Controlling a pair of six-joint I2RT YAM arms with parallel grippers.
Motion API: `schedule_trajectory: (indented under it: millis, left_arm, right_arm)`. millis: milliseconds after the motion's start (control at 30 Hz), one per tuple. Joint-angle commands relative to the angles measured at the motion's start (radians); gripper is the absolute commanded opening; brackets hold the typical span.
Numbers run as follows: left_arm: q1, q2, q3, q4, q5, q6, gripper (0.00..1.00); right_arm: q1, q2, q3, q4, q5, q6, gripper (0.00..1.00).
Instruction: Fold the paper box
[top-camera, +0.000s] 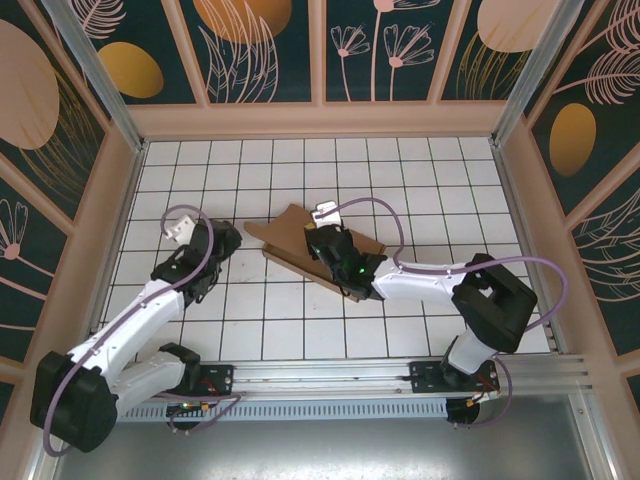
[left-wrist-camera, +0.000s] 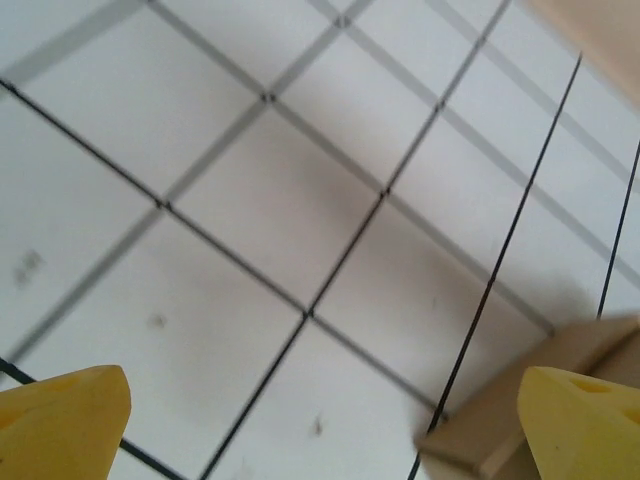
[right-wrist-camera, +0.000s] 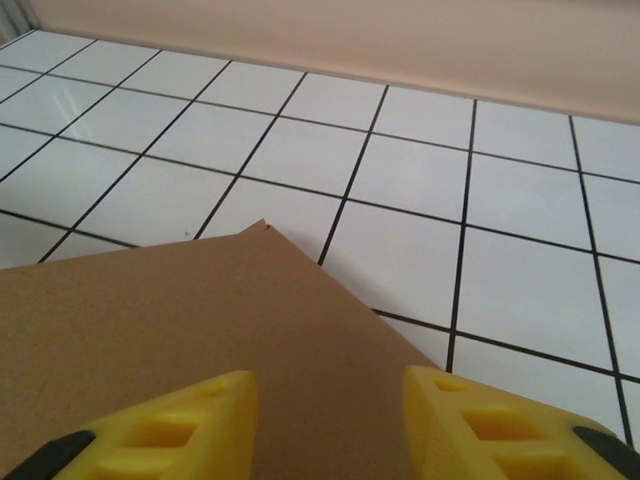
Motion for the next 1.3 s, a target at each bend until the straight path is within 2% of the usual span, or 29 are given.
schedule_trajectory:
  millis: [0,33,100,167,333,467,567,700,767,967,1100,1267]
  left_arm:
    - [0.005,-0.042,0.098,-0.041,-0.168,0.112,0.99]
    - [0.005,-0.044,0.115,0.018,-0.126,0.187,0.98]
    - [0.005,-0.032,0.143,0.170,0.068,0.372,0.95]
    - [0.005,0.020,0.185,0.233,0.228,0.451,0.90]
    - [0.004,0.235,0.326,0.223,0.528,0.497,0.66]
    - [0.005,0.321,0.328,0.275,0.697,0.470,0.58]
    - [0.004,0.351,0.342,0.258,0.707,0.468,0.59]
    - [0.006,0.351,0.386,0.179,0.523,0.488,0.64]
    - [0.015,0.359,0.405,0.171,0.494,0.493,0.64]
    - [0.059,0.498,0.515,0.121,0.598,0.488,0.73]
    - [0.060,0.517,0.541,0.098,0.561,0.539,0.76]
    - [0.060,0.581,0.546,0.064,0.596,0.588,0.76]
  right_arm:
    - [-0.006,-0.010,-0.034,0.026,-0.049,-0.008,0.42]
    - [-0.006,-0.007,-0.045,0.030,-0.059,-0.005,0.42]
    - [-0.006,-0.006,-0.074,0.044,-0.101,-0.003,0.39]
    - [-0.007,0.000,-0.092,0.042,-0.159,-0.002,0.37]
    - [-0.045,0.024,-0.116,0.029,-0.293,0.035,0.28]
    - [-0.089,0.014,-0.125,0.010,-0.357,0.062,0.25]
    - [-0.114,-0.022,-0.126,0.003,-0.381,0.061,0.26]
    - [-0.140,-0.066,-0.098,-0.029,-0.411,0.047,0.28]
    - [-0.152,-0.082,-0.075,-0.052,-0.442,0.039,0.31]
    - [-0.192,-0.151,0.007,-0.187,-0.483,0.038,0.40]
    - [-0.238,-0.238,0.051,-0.321,-0.428,0.091,0.47]
    - [-0.338,-0.302,0.061,-0.429,-0.600,0.209,0.50]
